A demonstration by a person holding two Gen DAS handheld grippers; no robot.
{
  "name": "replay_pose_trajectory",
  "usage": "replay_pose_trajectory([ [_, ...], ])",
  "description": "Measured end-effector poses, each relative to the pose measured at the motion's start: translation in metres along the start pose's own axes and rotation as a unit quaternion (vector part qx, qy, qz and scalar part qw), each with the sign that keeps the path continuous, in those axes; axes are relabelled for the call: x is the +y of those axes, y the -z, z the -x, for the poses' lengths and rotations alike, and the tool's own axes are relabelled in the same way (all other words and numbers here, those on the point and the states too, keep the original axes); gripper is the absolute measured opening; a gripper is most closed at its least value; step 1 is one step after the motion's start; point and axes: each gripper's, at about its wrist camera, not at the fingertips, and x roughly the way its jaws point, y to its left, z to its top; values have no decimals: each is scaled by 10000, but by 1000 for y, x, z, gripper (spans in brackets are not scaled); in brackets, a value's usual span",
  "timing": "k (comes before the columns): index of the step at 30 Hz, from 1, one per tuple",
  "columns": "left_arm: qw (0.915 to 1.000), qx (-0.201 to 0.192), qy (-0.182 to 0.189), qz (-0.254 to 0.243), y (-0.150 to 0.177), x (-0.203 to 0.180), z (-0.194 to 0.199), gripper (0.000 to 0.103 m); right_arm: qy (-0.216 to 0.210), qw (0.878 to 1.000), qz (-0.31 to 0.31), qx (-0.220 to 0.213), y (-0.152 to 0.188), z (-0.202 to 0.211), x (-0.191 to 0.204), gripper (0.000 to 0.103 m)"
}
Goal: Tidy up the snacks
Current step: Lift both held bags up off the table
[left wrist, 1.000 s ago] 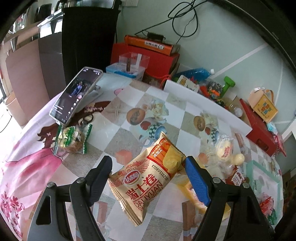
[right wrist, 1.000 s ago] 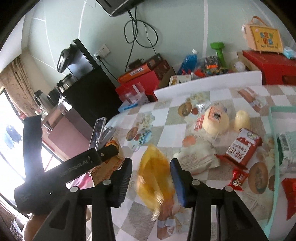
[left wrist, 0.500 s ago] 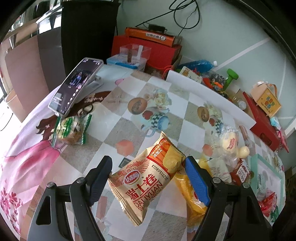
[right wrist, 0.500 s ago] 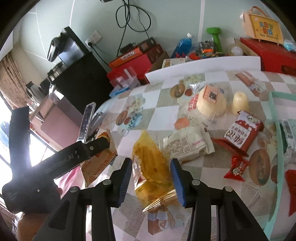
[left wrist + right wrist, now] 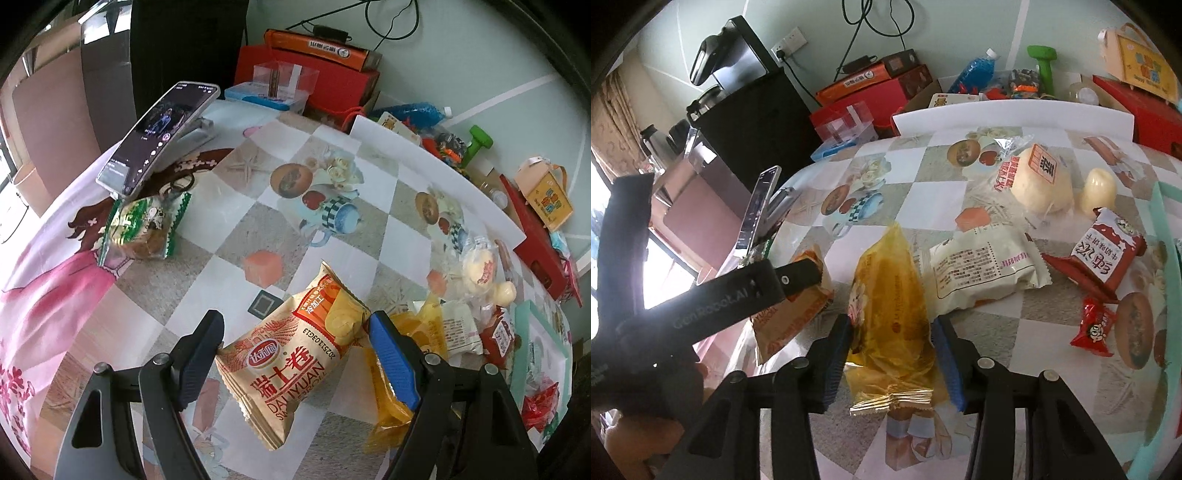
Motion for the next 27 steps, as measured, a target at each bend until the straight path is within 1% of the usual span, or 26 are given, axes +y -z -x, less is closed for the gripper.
replay_pose_trajectory([
  [1,10000,12,-7,15,0,1,-1,81,-10,10000,-46,38,1,-3,-1,62],
  [2,10000,18,-7,24,0,1,-1,82,-26,9999,-99,50,1,-4,-3,63],
  [4,10000,37,-5,49,1,2,-2,82,-85,9998,-165,69,1,-5,-5,63],
  [15,9999,102,15,93,1,4,-6,82,-118,9998,-150,103,-1,-9,-4,63],
  [22,9999,103,19,100,1,4,-7,82,-129,9998,7,149,0,-9,3,63],
  [24,9999,104,34,119,1,4,-7,82,-96,9998,73,169,0,-11,5,68],
  [27,9998,108,53,131,1,5,-7,82,-22,9997,167,193,1,-13,8,68],
])
